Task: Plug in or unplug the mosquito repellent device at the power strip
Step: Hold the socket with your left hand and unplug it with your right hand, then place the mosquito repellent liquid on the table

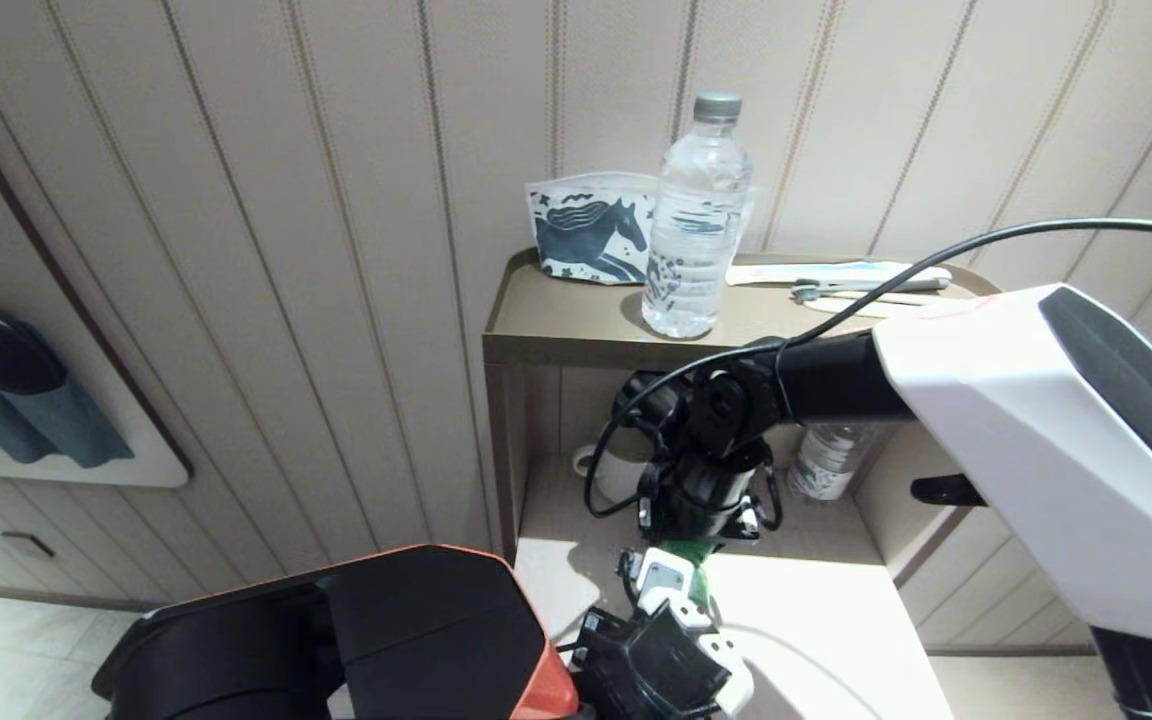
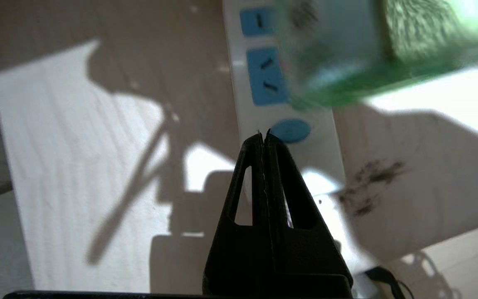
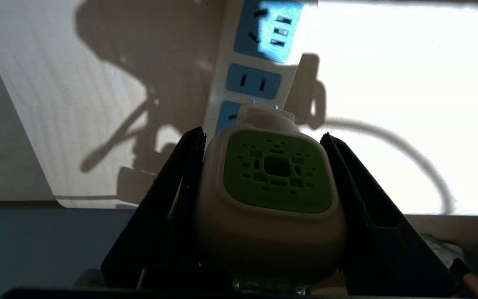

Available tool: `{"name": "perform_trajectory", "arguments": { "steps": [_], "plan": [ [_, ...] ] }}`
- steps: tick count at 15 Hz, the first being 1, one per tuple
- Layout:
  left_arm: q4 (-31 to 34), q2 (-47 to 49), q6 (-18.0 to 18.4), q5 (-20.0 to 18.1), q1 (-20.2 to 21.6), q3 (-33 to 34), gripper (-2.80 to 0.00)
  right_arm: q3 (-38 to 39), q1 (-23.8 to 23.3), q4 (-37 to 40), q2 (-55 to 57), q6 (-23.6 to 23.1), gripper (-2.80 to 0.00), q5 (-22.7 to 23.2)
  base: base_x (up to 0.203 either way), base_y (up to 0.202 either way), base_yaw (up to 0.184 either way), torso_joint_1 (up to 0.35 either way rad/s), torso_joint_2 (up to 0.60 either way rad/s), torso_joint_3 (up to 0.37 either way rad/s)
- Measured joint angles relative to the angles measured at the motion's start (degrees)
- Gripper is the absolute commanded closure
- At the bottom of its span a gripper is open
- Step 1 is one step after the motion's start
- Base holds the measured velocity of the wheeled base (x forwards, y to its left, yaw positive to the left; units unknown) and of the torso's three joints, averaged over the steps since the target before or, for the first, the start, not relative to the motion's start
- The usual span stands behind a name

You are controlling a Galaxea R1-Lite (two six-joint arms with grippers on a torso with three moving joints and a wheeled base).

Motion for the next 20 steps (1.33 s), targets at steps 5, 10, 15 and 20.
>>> {"name": "perform_trajectory", "arguments": {
  "steps": [5,10,15,20],
  "plan": [
    [-0.39,-3.17,0.01,0.71,2.19,1.16,0.00,1.74,-0.33,-0.09,-2.07,0.52,0.00,-0.01,0.000,0.000,0.000,0.000,0.00,0.000],
    [-2.75,-7.09,-0.73,0.97,2.94,9.79,0.00,4.51,-0.22,-0.57,-3.74,0.74,0.00,0.06,0.000,0.000,0.000,0.000,0.00,0.000],
    [-10.73,-11.75,-0.89,1.99,3.89,22.16,0.00,7.79,1.56,-1.53,-3.62,1.41,0.00,1.32,0.000,0.000,0.000,0.000,0.00,0.000],
    [-17.24,-16.25,-1.12,2.52,6.41,33.64,0.00,9.92,4.51,-1.12,-1.85,2.67,0.00,2.35,0.000,0.000,0.000,0.000,0.00,0.000]
  ]
}}
